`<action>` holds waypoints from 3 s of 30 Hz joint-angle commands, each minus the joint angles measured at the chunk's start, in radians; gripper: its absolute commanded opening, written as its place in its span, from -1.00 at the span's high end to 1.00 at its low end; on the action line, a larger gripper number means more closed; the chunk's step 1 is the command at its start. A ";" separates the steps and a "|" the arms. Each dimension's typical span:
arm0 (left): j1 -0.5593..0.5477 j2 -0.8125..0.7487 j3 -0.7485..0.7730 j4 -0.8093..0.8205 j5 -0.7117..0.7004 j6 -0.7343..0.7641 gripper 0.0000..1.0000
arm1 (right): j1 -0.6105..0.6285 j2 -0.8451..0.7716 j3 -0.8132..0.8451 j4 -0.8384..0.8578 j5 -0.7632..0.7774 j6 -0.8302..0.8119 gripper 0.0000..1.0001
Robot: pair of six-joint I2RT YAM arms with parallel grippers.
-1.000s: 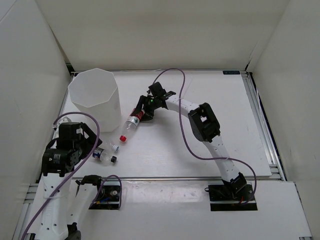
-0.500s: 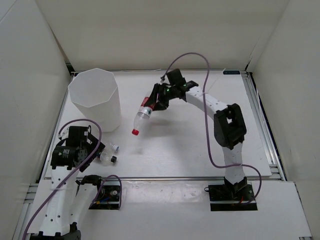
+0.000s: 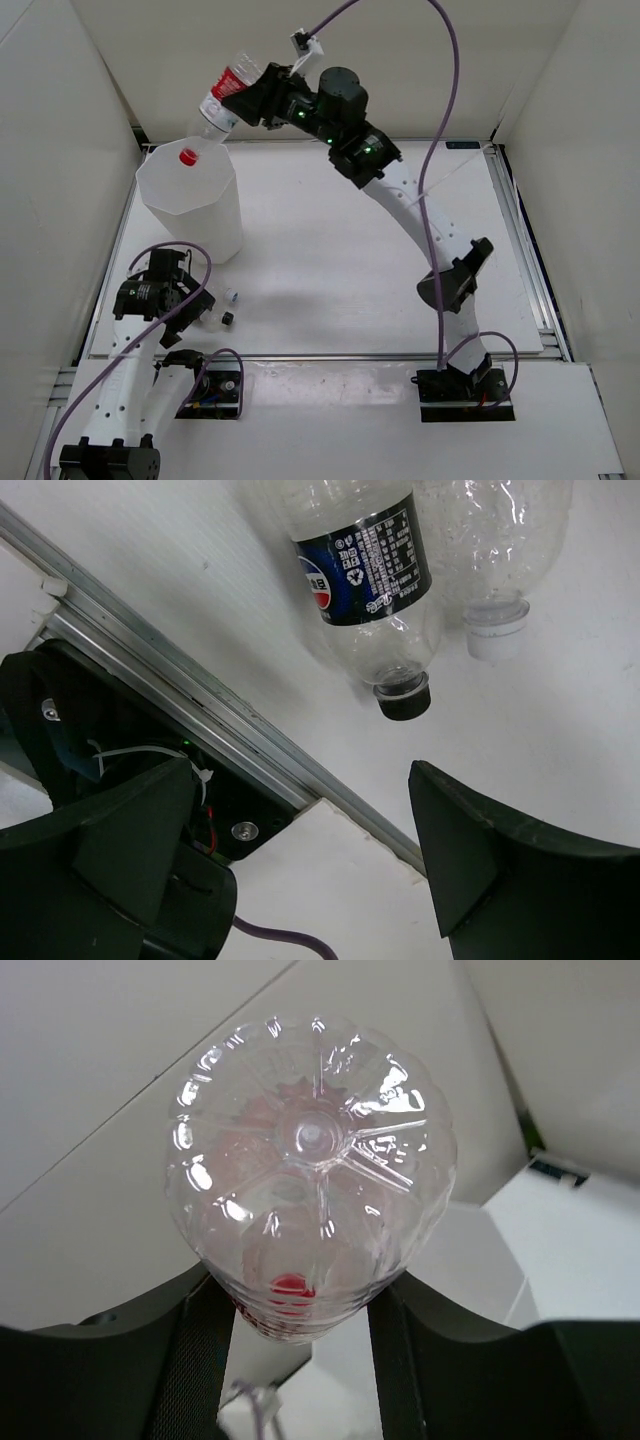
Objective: Put the plastic bottles in the bin
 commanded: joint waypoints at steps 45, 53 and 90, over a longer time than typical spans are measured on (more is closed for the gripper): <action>0.006 0.118 -0.176 0.306 0.002 -0.233 0.18 | 0.009 -0.451 -0.390 -0.208 0.276 -0.419 -1.00; 0.006 0.050 0.255 0.061 -0.017 -0.233 0.30 | -0.010 -0.471 -0.439 -0.208 0.267 -0.400 -1.00; 0.018 -0.126 0.041 0.422 -0.399 -0.753 -1.00 | -0.085 -0.566 -0.580 -0.236 0.178 -0.382 -1.00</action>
